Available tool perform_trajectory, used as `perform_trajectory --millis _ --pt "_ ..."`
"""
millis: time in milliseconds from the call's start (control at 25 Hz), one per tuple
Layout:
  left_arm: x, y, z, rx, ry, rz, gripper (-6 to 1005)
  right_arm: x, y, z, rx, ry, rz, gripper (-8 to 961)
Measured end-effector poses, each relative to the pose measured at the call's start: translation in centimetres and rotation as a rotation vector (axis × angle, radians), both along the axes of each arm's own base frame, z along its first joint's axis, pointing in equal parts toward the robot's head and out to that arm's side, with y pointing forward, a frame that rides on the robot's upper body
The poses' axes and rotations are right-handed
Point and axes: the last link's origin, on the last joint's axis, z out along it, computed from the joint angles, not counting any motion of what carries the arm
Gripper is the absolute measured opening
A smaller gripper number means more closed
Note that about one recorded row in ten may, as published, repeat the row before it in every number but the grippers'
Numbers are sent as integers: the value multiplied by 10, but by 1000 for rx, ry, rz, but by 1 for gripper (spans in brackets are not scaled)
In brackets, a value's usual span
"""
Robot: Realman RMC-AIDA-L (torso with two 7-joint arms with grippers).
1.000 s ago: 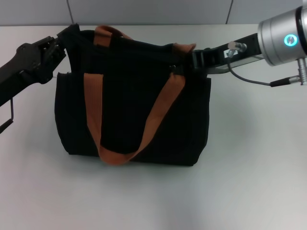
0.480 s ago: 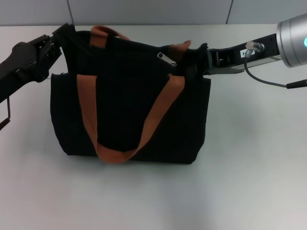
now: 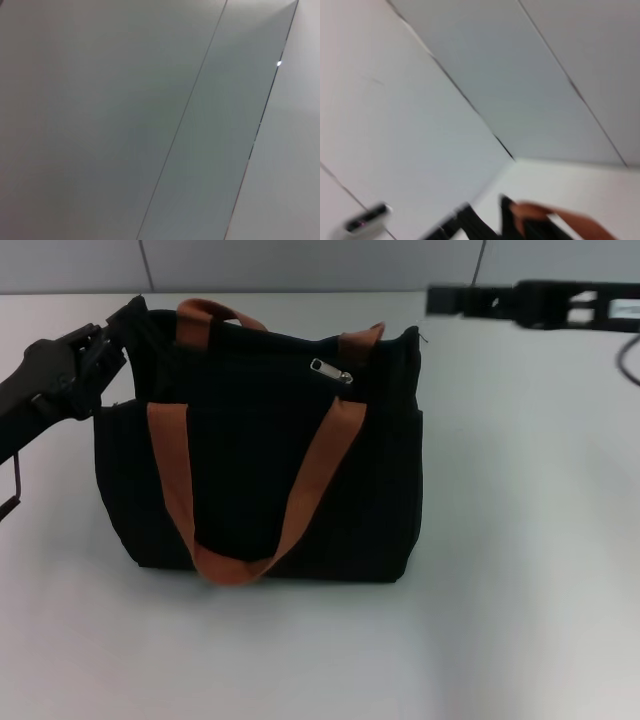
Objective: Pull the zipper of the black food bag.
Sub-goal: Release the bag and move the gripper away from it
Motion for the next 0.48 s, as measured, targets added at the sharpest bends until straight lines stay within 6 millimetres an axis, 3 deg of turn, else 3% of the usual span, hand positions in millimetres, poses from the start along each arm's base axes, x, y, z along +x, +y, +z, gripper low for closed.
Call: perform_trajectory --millis 240,480 --pt "-3 -2 -1 -6 15 10 184 40 -23 -9 57 161 276 308" --pt "-6 -4 -5 -36 62 5 185 70 -51 -30 82 176 518 528"
